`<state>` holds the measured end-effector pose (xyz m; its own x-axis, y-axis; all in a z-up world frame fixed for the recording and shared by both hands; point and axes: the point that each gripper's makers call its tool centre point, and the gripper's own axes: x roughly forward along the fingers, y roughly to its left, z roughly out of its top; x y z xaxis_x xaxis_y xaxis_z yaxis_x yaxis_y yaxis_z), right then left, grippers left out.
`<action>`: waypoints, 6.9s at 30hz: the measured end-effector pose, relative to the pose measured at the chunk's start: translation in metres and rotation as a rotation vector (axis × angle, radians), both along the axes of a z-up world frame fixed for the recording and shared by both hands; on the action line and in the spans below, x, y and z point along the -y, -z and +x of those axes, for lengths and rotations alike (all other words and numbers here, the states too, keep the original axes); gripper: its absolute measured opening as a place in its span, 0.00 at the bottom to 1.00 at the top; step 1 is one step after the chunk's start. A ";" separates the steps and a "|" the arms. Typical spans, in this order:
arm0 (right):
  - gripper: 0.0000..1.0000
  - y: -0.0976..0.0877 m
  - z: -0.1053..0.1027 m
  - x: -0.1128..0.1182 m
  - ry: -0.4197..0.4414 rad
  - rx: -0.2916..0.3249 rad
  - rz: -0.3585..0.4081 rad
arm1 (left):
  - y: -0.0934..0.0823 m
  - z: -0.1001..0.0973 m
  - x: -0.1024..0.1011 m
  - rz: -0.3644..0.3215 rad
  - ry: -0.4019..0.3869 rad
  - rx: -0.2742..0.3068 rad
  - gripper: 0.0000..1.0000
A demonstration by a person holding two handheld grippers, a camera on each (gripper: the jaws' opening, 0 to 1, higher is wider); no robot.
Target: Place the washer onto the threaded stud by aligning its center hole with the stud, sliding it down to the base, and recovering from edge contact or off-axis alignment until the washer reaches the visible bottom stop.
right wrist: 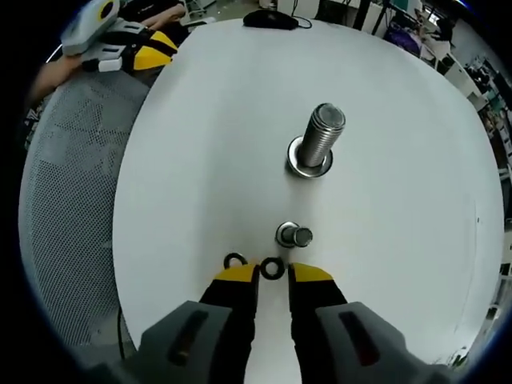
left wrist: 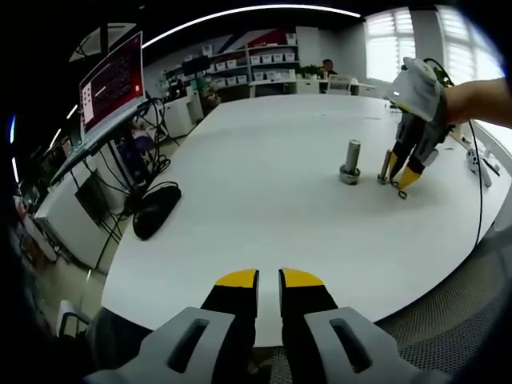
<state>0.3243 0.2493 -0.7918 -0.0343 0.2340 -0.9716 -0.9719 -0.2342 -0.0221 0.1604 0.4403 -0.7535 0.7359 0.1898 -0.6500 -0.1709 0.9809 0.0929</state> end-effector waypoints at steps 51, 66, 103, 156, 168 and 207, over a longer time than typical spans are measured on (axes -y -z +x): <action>0.15 0.009 -0.001 0.008 -0.106 0.014 0.053 | 0.001 0.000 0.001 0.002 0.006 -0.009 0.08; 0.15 0.007 0.002 0.010 0.035 0.008 0.164 | 0.000 0.000 0.001 0.000 0.008 -0.005 0.08; 0.14 -0.056 0.002 -0.013 0.146 0.017 0.300 | -0.001 0.001 0.001 0.001 0.007 0.005 0.08; 0.14 -0.024 0.007 -0.027 0.020 0.060 0.132 | 0.000 0.001 0.003 -0.007 0.015 0.000 0.08; 0.15 -0.010 0.006 -0.026 -0.080 0.087 0.118 | 0.000 0.001 0.003 -0.009 0.010 -0.001 0.08; 0.23 -0.017 -0.018 0.005 0.220 -0.032 0.328 | 0.002 0.000 0.002 -0.002 0.010 -0.012 0.08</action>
<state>0.3059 0.2442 -0.7752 0.0219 0.5371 -0.8432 -0.9995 -0.0063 -0.0300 0.1602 0.4386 -0.7551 0.7297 0.1815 -0.6593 -0.1604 0.9827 0.0929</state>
